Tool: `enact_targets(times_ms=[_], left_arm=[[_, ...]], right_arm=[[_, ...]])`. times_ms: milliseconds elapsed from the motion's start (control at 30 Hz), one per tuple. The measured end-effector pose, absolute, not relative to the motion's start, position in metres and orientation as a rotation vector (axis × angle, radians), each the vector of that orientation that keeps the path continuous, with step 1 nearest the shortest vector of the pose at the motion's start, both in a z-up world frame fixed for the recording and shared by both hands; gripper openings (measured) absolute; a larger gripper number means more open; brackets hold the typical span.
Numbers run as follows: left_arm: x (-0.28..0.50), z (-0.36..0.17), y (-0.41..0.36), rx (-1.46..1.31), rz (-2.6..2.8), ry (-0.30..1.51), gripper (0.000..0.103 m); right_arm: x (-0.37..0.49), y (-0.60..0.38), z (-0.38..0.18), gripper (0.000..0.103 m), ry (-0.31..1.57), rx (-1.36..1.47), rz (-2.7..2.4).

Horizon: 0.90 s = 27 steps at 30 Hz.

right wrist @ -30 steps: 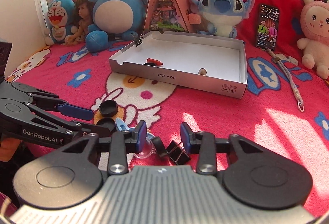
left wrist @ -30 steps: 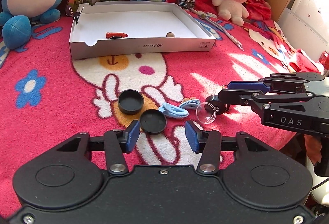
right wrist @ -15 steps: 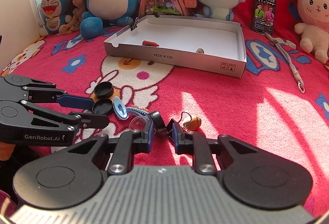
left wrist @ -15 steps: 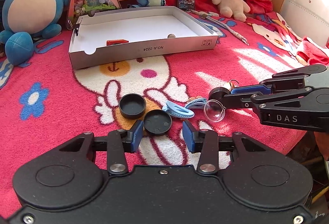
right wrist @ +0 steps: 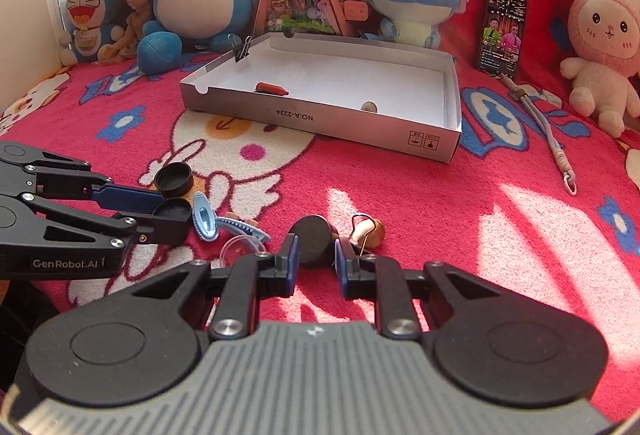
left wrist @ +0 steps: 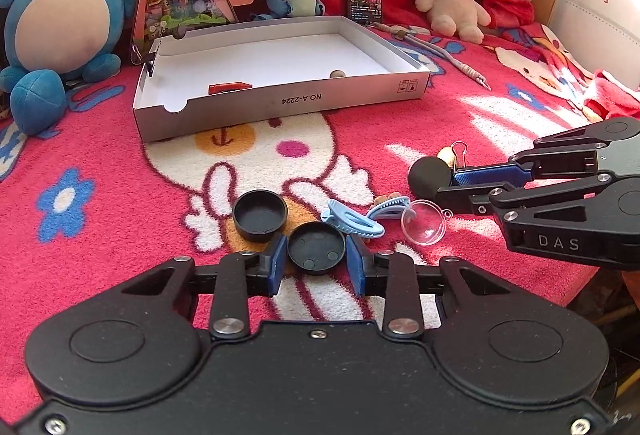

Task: Organize rigid objects
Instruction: 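Grasp a black lid with the left gripper while the right grasps another black lid, then carry both black lids with both grippers over the box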

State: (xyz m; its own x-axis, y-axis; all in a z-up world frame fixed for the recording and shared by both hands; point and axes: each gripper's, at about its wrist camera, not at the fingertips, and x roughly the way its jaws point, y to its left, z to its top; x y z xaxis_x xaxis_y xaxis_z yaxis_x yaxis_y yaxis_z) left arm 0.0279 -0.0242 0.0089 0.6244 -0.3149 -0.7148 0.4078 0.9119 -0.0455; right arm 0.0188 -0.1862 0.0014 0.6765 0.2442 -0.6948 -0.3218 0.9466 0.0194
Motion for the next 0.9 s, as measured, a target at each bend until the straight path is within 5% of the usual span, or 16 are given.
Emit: enact_targets(times_ms=[333,400,900], left_arm=[[0.02,0.008,-0.025,0.156,-0.415,0.763,0.031],[0.02,0.008,-0.023,0.153,-0.413,0.761,0.031],[0.025,0.015,-0.014,0.095,-0.389,0.742,0.031]], right_arm=[[0.026,-0.173,-0.005,0.033,0.747,-0.144,0.305],[0.026,-0.175,-0.004,0.043,0.741,-0.155,0.293],[0.032,-0.183,-0.007,0.062,0.72,-0.138,0.253]])
